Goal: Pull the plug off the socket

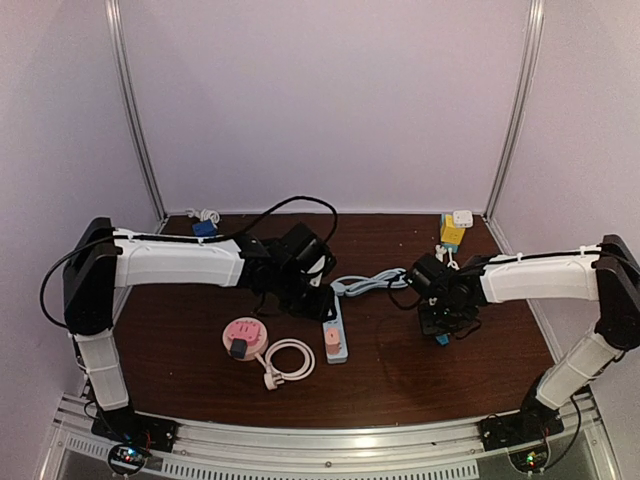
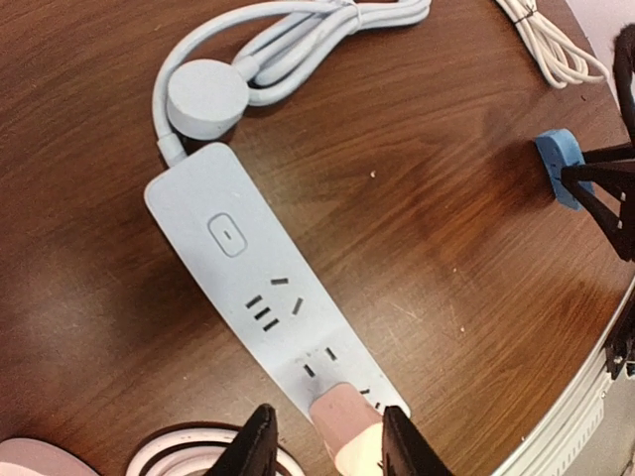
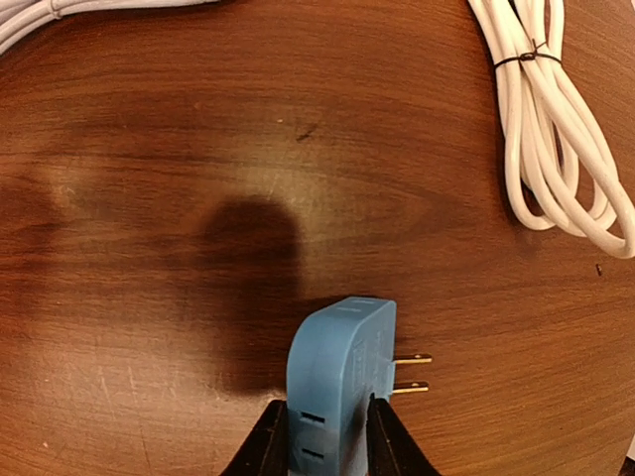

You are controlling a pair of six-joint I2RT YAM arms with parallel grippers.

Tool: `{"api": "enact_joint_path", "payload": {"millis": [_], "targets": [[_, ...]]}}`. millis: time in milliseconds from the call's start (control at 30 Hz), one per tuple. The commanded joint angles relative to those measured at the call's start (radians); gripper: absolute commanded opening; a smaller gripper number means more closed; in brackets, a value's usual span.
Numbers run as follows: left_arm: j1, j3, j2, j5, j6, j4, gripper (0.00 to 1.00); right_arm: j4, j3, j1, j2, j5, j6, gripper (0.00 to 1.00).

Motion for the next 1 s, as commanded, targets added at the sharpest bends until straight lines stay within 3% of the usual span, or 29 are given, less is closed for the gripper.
{"api": "enact_joint_path", "payload": {"millis": [0,133,400,633,967], "targets": [[-0.022,-0.014,-0.038,-0.040,-0.034,0.009,0.39,0.056,0.013,0.006,0.010,-0.032,-0.011,0.31],[-0.043,-0.008,-0.037,-0.069,-0.048,-0.006,0.45,0.092,0.007,0.008,-0.008,-0.070,-0.017,0.34],[-0.082,0.040,-0.005,-0.193,-0.085,-0.106,0.62,0.213,0.013,0.009,-0.050,-0.160,-0.043,0.51],[-0.132,0.140,0.054,-0.236,-0.119,-0.186,0.71,0.320,0.033,0.000,-0.048,-0.197,-0.054,0.64],[-0.171,0.301,0.177,-0.327,-0.192,-0.348,0.67,0.456,0.001,-0.102,-0.081,-0.345,-0.051,0.68]]}}
